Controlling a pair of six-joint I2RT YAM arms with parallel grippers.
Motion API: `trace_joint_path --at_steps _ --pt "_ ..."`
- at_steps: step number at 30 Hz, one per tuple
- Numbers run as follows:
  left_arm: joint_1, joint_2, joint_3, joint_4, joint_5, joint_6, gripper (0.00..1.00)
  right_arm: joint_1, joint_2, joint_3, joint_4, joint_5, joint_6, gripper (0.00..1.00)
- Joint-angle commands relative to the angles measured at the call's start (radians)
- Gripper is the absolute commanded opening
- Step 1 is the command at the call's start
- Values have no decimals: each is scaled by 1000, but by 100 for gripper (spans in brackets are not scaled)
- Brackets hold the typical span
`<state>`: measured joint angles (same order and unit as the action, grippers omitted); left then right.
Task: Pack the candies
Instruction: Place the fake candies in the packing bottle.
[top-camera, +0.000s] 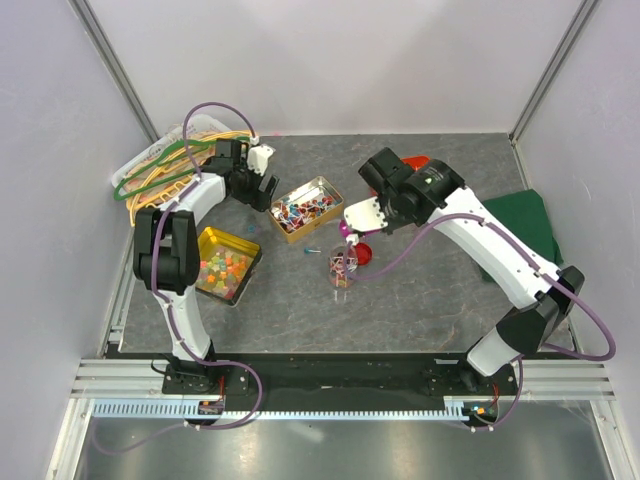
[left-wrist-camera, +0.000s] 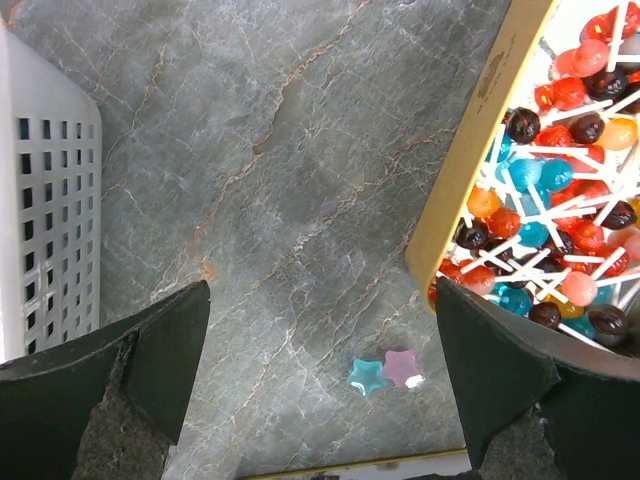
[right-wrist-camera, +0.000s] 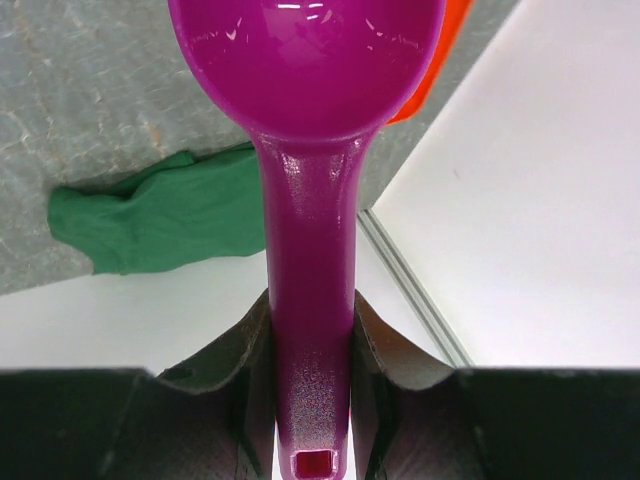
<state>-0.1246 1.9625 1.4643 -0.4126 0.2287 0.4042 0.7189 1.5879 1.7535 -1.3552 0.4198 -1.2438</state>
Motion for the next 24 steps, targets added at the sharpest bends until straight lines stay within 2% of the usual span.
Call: trace_joint_path --at_steps 1,7,9,14,18,21,24 --pt "19 -89 -2 41 78 -28 100 -70 -8 78 6 -59 29 0" --pt "28 -137 10 40 121 -31 100 -274 -14 -34 247 -209 99 0" --pt "32 -158 4 37 133 -33 100 -361 -14 -80 296 -252 165 0" --pt "39 -209 -27 32 179 -36 100 -558 -19 -231 566 -364 378 0" --pt "39 -270 -56 23 257 -36 100 -662 -19 -348 800 -354 532 0" --pt "39 -312 -91 14 322 -22 100 -693 33 -399 982 -308 619 0" --pt "39 -352 -140 14 363 7 100 -729 128 -385 1060 -294 702 0"
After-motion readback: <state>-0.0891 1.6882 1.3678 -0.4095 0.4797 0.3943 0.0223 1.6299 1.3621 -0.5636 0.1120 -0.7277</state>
